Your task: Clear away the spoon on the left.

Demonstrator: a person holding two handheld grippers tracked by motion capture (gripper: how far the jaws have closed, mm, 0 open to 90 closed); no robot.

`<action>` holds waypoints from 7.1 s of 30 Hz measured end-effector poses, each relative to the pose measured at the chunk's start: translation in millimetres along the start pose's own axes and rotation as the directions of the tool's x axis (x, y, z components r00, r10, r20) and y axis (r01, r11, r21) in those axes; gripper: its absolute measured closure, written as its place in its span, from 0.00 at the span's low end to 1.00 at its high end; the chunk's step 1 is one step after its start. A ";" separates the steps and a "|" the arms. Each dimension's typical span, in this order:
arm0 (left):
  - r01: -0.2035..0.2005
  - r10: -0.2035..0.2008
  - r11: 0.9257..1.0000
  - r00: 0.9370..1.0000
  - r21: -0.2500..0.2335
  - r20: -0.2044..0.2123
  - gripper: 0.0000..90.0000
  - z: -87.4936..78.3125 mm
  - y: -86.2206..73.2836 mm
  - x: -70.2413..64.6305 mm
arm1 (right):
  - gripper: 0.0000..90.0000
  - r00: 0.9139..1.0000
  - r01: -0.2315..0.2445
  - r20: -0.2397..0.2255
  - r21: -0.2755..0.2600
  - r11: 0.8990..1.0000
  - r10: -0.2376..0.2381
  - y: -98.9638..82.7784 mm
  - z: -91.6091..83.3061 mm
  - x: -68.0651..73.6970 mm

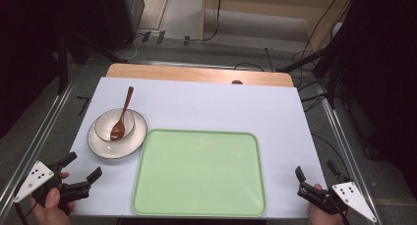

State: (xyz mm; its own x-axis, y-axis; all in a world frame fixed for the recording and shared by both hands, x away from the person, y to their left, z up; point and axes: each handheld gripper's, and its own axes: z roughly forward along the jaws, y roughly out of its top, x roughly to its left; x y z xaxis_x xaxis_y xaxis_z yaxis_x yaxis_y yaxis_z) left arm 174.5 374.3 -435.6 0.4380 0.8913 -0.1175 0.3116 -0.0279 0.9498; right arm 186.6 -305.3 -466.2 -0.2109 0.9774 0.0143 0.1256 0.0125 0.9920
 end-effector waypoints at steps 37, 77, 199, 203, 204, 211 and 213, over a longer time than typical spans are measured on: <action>-0.044 0.041 0.985 0.999 0.166 0.020 0.00 60.4 79.2 -5.1 | 0.00 0.999 0.036 -0.027 0.024 0.999 -0.035 -2.9 -0.4 5.9; 0.048 -0.025 0.927 0.997 0.372 -0.066 0.31 170.1 113.2 29.7 | 0.00 0.998 0.040 -0.041 0.027 0.999 -0.038 -3.1 1.6 8.2; 0.085 -0.113 0.936 0.992 0.342 0.061 0.95 162.6 171.8 -16.6 | 0.00 0.999 0.032 -0.044 0.030 0.999 -0.030 -4.1 2.2 6.2; 0.081 -0.112 0.935 0.991 0.344 0.070 0.95 165.3 171.6 -21.2 | 0.00 0.998 0.033 -0.046 0.030 0.999 -0.032 -3.9 2.3 6.1; 0.079 -0.111 0.935 0.991 0.347 0.072 0.95 166.1 171.5 -22.8 | 0.00 0.998 0.033 -0.045 0.030 0.999 -0.032 -4.0 2.2 6.0; 0.075 -0.113 0.933 0.990 0.351 0.089 0.95 170.8 169.0 -30.3 | 0.00 0.999 0.032 -0.045 0.029 0.999 -0.031 -3.9 1.9 6.0; 0.071 -0.110 0.932 0.990 0.356 0.092 0.95 172.0 166.7 -32.1 | 0.00 0.998 0.034 -0.045 0.028 0.999 -0.033 -3.9 1.8 5.6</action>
State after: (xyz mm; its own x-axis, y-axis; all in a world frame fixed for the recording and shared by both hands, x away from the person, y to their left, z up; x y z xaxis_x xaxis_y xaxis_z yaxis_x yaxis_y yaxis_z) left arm 357.5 263.2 -323.4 0.4766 0.8435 -0.2476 0.6216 -0.1242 0.7734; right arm 186.8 -299.5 -470.2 -0.2586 0.9659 -0.0125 0.1453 0.0517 0.9880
